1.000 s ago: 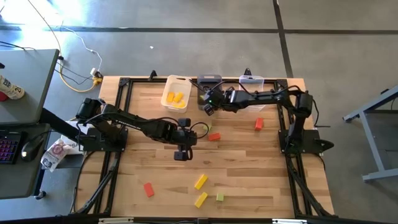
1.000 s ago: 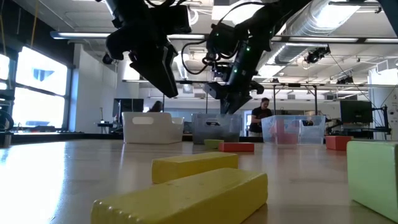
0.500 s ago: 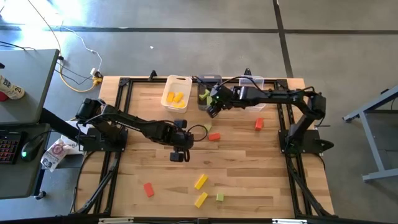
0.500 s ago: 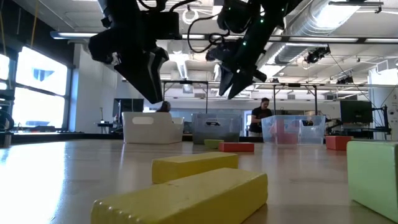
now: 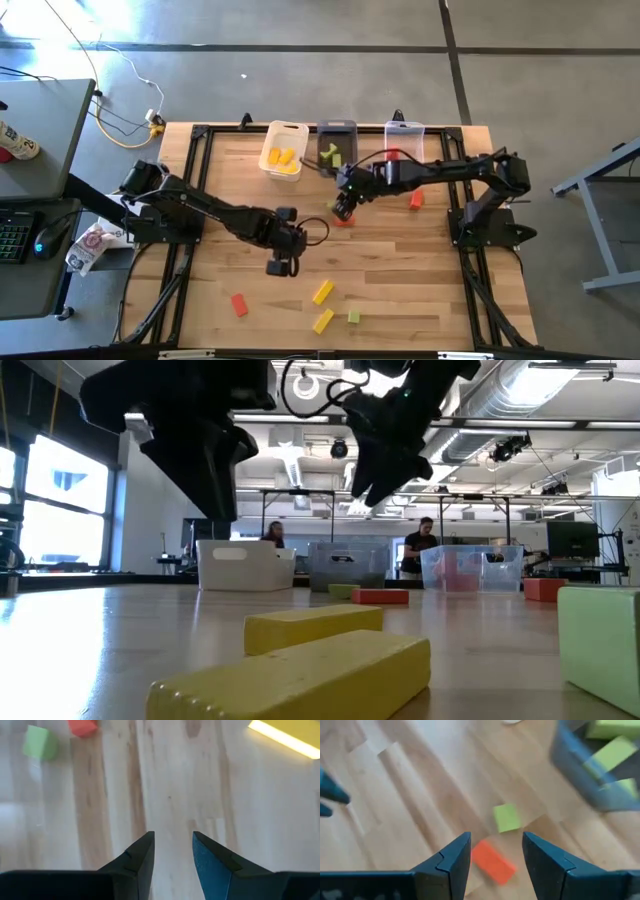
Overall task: Sort & place blocks by color
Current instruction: Put the yellow block into the white bin
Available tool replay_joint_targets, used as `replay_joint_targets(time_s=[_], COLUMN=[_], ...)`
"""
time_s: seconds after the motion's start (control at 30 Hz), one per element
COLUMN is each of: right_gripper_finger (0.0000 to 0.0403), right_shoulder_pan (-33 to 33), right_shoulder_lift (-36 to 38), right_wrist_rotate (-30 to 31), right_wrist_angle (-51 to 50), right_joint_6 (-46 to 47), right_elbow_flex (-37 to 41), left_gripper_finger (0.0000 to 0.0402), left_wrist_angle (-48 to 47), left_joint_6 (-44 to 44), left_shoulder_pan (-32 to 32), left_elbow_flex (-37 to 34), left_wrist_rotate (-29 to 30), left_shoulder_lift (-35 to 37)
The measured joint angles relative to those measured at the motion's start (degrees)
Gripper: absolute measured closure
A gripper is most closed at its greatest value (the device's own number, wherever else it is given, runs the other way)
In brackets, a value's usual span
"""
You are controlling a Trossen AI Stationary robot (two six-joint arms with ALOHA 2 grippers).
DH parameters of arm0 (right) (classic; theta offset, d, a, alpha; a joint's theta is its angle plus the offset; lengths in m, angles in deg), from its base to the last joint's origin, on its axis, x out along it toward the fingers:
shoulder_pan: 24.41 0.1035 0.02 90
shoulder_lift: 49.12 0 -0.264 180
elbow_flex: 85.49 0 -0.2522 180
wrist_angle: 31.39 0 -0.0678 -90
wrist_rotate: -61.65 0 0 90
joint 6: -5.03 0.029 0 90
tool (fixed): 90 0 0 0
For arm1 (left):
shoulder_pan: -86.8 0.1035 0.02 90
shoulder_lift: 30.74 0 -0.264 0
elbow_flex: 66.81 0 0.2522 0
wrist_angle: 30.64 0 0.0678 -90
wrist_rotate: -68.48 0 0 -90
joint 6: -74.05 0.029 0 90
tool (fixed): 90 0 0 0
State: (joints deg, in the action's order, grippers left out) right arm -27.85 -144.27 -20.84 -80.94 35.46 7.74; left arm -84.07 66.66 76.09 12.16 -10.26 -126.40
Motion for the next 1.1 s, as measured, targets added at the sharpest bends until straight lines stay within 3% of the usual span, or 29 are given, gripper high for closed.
replay_joint_targets(time_s=[0.3, 0.8, 0.97, 1.1], right_gripper_finger=[0.0238, 0.0237, 0.0219, 0.0193], right_shoulder_pan=[7.3, 17.6, 21.3, 24.7], right_shoulder_lift=[0.0, 0.0, -0.1, -0.1], right_wrist_rotate=[-2.8, -4.5, -4.0, -1.4], right_wrist_angle=[0.0, 2.5, 5.8, 9.9], right_joint_6=[2.6, -0.9, -2.9, -10.0], right_elbow_flex=[0.0, 0.0, 0.0, 0.0], left_gripper_finger=[0.0284, 0.0284, 0.0284, 0.0284], left_wrist_angle=[-0.1, -1.3, -1.3, -1.3], left_joint_6=[-8.0, -16.8, -19.2, -21.2], left_shoulder_pan=[-2.5, -7.2, -8.5, -9.4], left_elbow_flex=[0.0, 0.0, 0.0, 0.0], left_wrist_rotate=[-3.7, -3.9, -5.1, -7.6], left_shoulder_lift=[0.0, 0.0, 0.0, 0.0])
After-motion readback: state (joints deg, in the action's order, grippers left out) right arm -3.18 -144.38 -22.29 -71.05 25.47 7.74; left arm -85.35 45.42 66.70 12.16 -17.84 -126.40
